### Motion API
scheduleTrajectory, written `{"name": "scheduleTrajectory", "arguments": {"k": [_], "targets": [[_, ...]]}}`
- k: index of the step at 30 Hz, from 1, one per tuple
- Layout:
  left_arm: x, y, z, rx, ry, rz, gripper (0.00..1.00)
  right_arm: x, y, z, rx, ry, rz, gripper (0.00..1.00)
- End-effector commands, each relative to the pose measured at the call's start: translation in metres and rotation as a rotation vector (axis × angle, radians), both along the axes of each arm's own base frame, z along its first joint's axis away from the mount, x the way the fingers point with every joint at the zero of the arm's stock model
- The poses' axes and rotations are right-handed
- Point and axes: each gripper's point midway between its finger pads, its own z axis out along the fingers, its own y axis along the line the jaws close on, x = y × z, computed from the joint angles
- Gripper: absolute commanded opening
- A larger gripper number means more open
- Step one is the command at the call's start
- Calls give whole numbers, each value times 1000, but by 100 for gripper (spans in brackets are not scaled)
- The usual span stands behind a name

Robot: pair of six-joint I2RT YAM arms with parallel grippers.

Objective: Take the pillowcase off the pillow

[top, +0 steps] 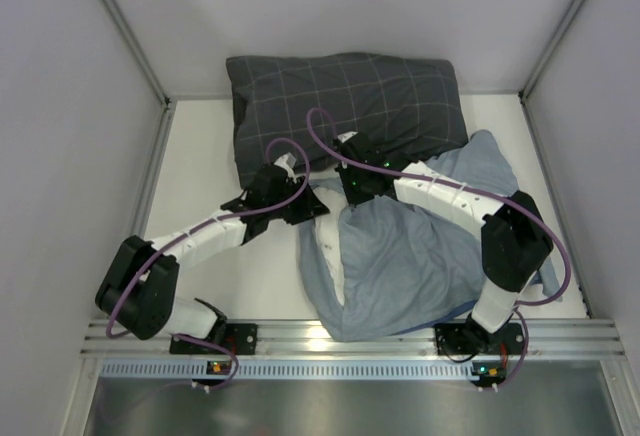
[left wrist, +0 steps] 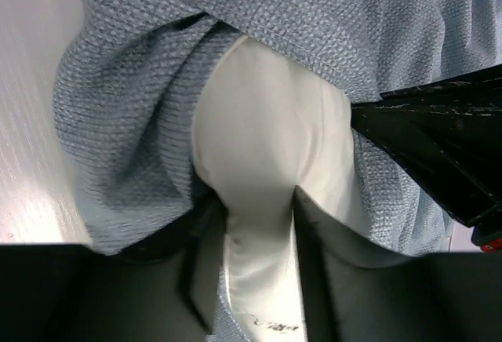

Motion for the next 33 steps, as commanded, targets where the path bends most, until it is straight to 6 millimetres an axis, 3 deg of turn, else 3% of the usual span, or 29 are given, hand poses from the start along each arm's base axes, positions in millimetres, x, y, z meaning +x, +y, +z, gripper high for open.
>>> {"name": "scheduleTrajectory", "arguments": {"k": [1,2,9,15,33], "targets": [[8,-17,52,-95,-115,-13,46,4,2,13,37,-18,-1,0],[6,-15,54,-85,-115,-2,57,4,3,14,40,-20,1,0],[-2,-2,53,-47,-81,86,68,4,3,14,43,-19,0,0],[1,-2,50,-41,-72,122,68,2,4,16,52,-15,7,0],[23,-3,15,96,-38,136,69,3,2,15,43,-20,5,0]]}}
